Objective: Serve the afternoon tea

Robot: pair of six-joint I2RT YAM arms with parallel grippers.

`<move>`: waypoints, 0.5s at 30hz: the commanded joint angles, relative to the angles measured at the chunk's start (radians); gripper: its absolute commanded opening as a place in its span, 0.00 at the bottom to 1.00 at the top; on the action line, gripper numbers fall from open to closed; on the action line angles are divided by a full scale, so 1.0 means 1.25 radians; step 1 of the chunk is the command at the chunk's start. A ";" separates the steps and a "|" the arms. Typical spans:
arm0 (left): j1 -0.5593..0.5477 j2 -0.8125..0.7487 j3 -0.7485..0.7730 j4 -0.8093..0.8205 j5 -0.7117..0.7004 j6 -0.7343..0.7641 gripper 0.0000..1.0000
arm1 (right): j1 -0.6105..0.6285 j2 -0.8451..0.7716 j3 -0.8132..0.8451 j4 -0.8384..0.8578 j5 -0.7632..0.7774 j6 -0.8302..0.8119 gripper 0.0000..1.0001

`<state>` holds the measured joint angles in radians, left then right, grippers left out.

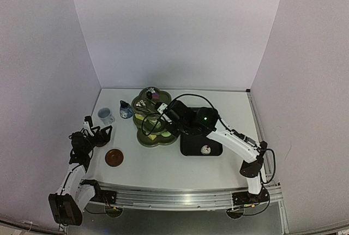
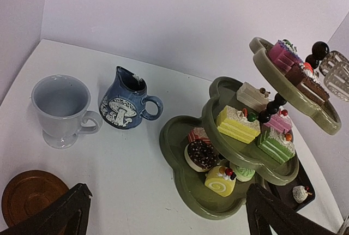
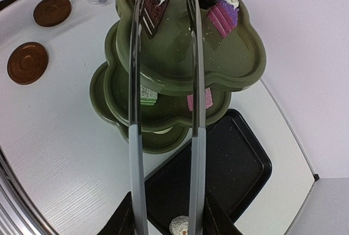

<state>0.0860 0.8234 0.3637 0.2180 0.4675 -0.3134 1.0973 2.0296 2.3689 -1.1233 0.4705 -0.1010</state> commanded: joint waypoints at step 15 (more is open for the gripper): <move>0.004 -0.007 -0.006 0.023 -0.002 -0.003 1.00 | -0.082 -0.170 0.047 0.114 0.057 0.173 0.31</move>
<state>0.0860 0.8234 0.3630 0.2182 0.4679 -0.3138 1.0612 1.9416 2.4592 -1.0462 0.3856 0.0102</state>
